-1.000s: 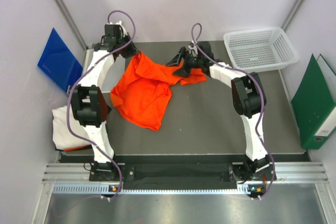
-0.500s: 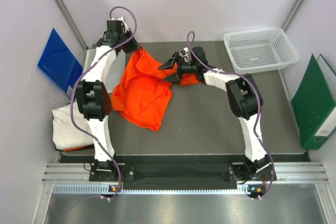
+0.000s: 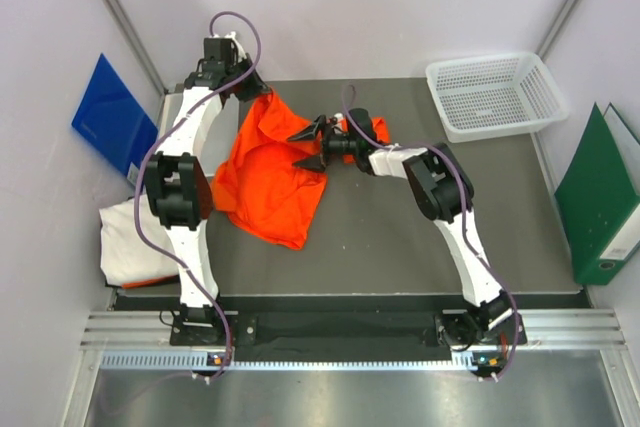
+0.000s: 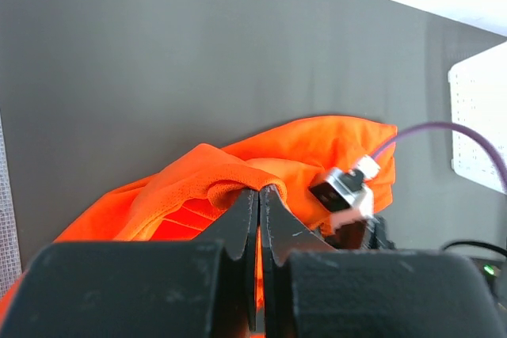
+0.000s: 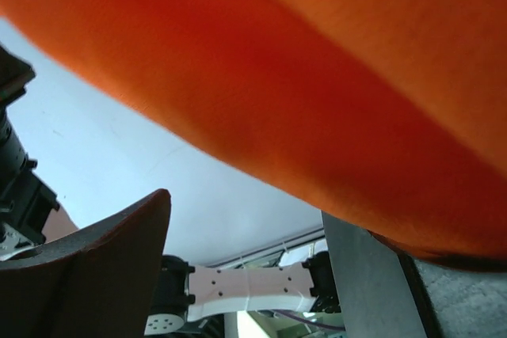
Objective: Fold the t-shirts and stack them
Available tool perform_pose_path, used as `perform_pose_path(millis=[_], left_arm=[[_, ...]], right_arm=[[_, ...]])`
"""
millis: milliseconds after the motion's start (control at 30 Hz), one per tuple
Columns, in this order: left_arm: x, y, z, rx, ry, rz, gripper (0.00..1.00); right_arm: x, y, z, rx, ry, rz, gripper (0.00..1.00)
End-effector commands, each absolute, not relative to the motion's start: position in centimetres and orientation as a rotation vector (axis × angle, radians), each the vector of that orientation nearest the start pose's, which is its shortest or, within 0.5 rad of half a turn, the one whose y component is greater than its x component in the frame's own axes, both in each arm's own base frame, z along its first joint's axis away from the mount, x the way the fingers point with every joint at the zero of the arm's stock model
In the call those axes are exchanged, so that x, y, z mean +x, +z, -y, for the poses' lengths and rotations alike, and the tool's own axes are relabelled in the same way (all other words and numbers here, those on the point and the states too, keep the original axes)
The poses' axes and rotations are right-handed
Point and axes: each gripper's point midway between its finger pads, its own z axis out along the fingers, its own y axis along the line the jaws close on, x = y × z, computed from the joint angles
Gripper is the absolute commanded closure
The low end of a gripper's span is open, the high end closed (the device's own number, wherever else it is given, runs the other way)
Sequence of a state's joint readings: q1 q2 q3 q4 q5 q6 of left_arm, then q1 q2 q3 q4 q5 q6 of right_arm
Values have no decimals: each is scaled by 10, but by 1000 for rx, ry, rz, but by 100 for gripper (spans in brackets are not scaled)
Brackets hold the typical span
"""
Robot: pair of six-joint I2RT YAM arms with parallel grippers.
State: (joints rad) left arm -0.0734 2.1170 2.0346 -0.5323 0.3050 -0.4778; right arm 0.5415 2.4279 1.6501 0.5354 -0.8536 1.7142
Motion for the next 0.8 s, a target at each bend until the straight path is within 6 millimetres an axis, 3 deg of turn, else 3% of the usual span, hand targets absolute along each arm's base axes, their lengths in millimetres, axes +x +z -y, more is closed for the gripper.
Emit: perform_pose_path(millis=[0, 300, 367, 400, 433, 467, 533, 600, 633, 667, 700, 733, 767], left_arm=[[567, 258, 121, -213, -693, -2122, 100], [534, 255, 141, -138, -802, -2169, 100], [523, 246, 148, -121, -820, -2194, 100], [517, 252, 152, -103, -833, -2185, 100], [512, 250, 154, -96, -837, -2193, 100], [506, 243, 158, -92, -842, -2214, 100], [498, 245, 159, -78, -836, -2208, 100], [494, 239, 159, -80, -831, -2229, 100], [494, 236, 157, -80, -821, -2235, 100], [495, 236, 157, -80, -818, -2237, 97], [497, 231, 157, -85, -814, -2250, 85], [499, 229, 157, -93, -810, -2256, 83], [504, 234, 157, -94, -809, -2243, 82]], right_arm=[[448, 130, -444, 642, 2076, -2345, 24], [520, 153, -412, 624, 1816, -2192, 36], [533, 154, -403, 646, 1795, -2171, 63], [537, 154, -399, 659, 1789, -2162, 70], [541, 157, -398, 656, 1791, -2151, 82], [545, 156, -393, 664, 1785, -2146, 87], [548, 160, -389, 650, 1781, -2135, 94], [546, 166, -387, 577, 1740, -2152, 94], [548, 180, -388, 515, 1717, -2143, 94], [541, 173, -386, 428, 1617, -2212, 95], [540, 175, -383, 377, 1535, -2235, 95], [543, 199, -383, 280, 1452, -2210, 95], [526, 178, -375, 140, 1250, -2333, 95]])
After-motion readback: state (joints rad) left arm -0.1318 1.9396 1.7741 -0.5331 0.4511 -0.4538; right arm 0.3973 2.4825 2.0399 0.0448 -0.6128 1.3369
